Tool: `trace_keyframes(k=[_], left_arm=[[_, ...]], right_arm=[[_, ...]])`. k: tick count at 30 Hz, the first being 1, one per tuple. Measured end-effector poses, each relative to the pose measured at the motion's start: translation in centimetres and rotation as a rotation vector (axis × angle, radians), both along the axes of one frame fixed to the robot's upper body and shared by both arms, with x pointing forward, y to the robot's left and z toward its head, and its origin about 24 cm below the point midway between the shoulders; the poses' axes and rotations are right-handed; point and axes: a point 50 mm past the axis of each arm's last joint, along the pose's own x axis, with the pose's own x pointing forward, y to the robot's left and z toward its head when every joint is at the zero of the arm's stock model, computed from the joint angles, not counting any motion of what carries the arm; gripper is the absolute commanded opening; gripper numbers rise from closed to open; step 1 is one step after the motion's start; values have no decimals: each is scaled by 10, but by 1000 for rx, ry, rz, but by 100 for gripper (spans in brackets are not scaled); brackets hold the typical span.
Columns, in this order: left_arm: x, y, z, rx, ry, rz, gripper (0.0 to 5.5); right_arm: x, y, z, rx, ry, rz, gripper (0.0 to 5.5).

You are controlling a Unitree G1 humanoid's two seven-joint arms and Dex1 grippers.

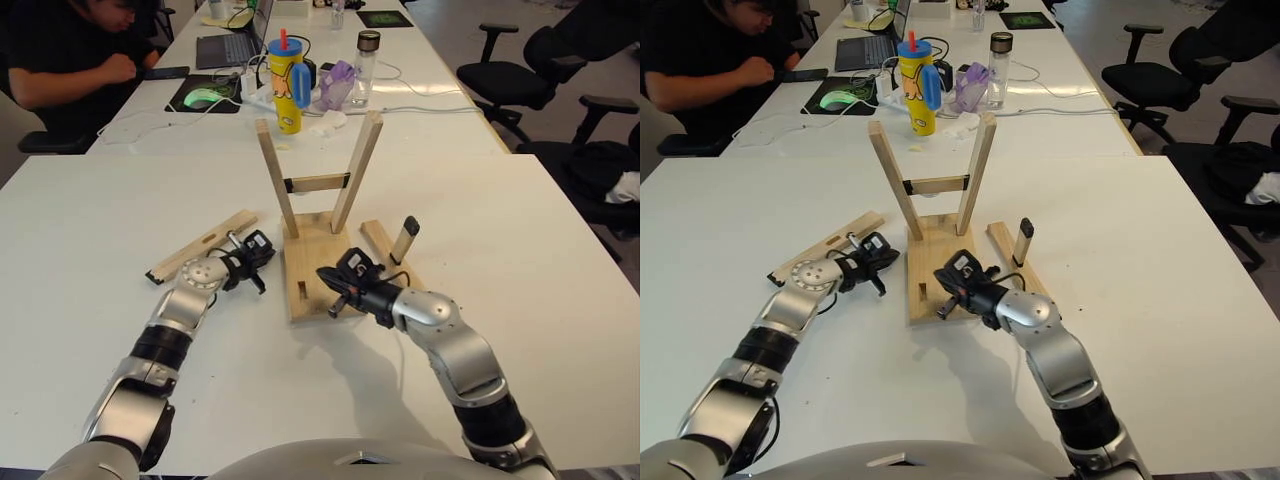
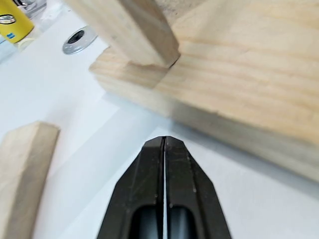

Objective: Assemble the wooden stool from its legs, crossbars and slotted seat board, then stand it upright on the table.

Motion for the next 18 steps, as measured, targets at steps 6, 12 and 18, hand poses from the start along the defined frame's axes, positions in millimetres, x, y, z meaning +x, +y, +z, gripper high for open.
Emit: trace_keyframes(k=[6,12,18], left_arm=[[-16,24,17,-32,-20,54,131],[-24,22,18,-61,21,27,212],[-31,16,22,-190,56,10,302]], right_arm=[[-1,-10,2,93,33,-41,102],[-5,-38,3,56,40,-146,187],[-10,-72,0,-88,32,-297,281]])
